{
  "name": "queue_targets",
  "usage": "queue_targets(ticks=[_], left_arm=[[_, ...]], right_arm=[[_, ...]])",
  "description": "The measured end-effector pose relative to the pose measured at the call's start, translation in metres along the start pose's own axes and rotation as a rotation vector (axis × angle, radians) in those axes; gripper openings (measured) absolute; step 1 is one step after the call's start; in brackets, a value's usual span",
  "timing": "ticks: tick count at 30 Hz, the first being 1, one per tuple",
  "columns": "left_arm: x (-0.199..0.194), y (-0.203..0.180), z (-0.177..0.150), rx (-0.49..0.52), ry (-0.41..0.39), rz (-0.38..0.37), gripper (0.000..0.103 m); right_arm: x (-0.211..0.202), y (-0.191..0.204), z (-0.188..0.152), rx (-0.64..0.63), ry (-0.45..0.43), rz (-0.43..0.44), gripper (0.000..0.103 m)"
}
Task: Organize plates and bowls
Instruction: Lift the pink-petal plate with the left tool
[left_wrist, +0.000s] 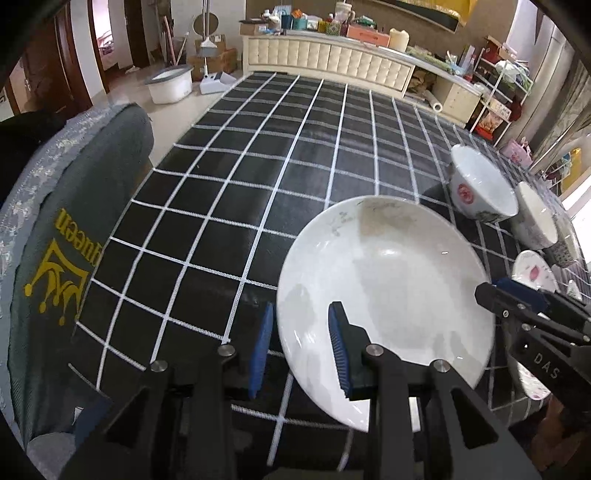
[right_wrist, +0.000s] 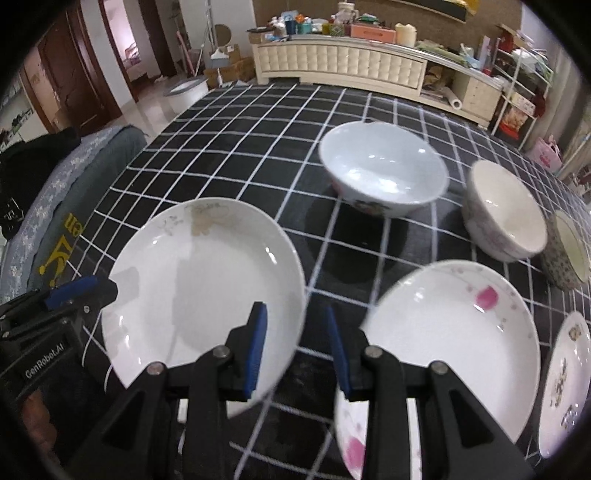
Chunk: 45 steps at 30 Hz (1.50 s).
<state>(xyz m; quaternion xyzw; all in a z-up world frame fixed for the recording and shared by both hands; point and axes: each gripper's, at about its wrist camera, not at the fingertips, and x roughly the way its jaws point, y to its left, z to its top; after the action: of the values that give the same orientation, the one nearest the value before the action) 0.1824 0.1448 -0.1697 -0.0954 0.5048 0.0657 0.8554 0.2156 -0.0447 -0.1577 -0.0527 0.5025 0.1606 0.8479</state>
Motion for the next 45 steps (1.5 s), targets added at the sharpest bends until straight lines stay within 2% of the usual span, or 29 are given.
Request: queue_targets(ticks=[4,11,18,27,45], left_arm=[[-0.021,-0.018,-0.003,0.025,-0.025,-0.022,0.029],[-0.045,-0.076,-0.017,0.113,-0.042,-0.087,0.029],[-0.048,-0.129,-0.027,0.206,-0.03,-0.11,0.029],[-0.022,-0.17,-0.025,0.254,0.031,-0.178,0.029],[0.034,-0.207,-0.017,0.311,0.117,-0.171,0.029]], right_arm=[[-0.021,-0.014,-0.013,0.026,-0.027,-0.01,0.038],[-0.054,-0.055,-0.036,0.096,-0.06,-0.044,0.038],[-0.067,-0.097,-0.059,0.175,-0.072,-0.083,0.038],[-0.06,-0.146,-0.077,0.259,-0.044,-0.124,0.038],[-0.035,-0.18,-0.079,0.308,0.011,-0.135,0.038]])
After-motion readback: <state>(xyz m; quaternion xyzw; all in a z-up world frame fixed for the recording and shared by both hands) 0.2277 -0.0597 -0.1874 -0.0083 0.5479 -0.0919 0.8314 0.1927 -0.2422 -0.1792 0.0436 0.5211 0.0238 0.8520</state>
